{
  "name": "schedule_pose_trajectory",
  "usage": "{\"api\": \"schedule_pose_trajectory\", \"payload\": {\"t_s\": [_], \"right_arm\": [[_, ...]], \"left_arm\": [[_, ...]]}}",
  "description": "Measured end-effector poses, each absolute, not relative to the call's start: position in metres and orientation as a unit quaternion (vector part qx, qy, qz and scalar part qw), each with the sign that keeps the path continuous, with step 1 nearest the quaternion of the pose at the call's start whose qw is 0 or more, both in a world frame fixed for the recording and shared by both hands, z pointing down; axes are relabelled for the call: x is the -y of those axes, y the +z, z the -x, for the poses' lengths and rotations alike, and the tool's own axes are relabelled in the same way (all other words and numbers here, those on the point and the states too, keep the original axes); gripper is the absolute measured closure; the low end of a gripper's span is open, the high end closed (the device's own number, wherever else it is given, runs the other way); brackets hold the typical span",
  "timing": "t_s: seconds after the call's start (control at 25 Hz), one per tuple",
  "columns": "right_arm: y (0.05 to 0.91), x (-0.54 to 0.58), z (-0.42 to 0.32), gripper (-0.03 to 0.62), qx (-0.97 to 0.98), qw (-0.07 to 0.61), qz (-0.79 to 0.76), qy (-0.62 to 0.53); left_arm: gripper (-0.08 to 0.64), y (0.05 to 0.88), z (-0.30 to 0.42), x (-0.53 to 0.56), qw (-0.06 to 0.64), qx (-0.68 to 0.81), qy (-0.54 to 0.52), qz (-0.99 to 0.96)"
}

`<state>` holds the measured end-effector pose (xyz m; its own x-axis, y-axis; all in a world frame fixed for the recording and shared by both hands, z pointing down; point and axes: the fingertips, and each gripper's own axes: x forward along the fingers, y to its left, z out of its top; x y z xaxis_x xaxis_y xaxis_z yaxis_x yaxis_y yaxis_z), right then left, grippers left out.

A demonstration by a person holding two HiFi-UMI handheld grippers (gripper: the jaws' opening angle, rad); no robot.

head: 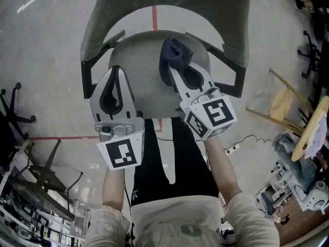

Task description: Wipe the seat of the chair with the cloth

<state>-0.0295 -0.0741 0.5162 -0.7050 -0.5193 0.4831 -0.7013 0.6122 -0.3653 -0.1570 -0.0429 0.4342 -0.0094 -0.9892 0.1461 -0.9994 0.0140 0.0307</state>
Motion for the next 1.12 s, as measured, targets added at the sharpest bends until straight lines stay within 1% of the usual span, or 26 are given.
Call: {"api": "schedule_pose_trajectory", "payload": {"t_s": [0.2, 0.28, 0.44, 0.64, 0.84, 1.12], "right_arm": [[0.554, 0.071, 0.082, 0.535, 0.858, 0.129, -0.280, 0.411], [0.568, 0.072, 0.103, 0.535, 0.854, 0.132, -0.269, 0.426], [0.592, 0.074, 0.148, 0.535, 0.854, 0.158, -0.258, 0.423], [0.630, 0.074, 0.196, 0.535, 0.821, 0.163, -0.253, 0.485], [0.666, 0.070, 0.215, 0.535, 0.798, 0.188, -0.254, 0.514], [0.710, 0.067, 0.206, 0.535, 0.781, 0.256, -0.273, 0.500]], "left_arm": [[0.545, 0.434, 0.180, 0.035, 0.064, 0.731, 0.032, -0.678], [0.545, 0.437, 0.188, 0.030, 0.067, 0.735, 0.035, -0.674], [0.545, 0.436, 0.206, 0.017, 0.070, 0.741, 0.044, -0.666], [0.545, 0.437, 0.226, -0.002, 0.068, 0.741, 0.066, -0.665], [0.545, 0.449, 0.240, -0.010, 0.079, 0.746, 0.065, -0.658], [0.545, 0.457, 0.243, -0.010, 0.083, 0.741, 0.067, -0.663]]}}
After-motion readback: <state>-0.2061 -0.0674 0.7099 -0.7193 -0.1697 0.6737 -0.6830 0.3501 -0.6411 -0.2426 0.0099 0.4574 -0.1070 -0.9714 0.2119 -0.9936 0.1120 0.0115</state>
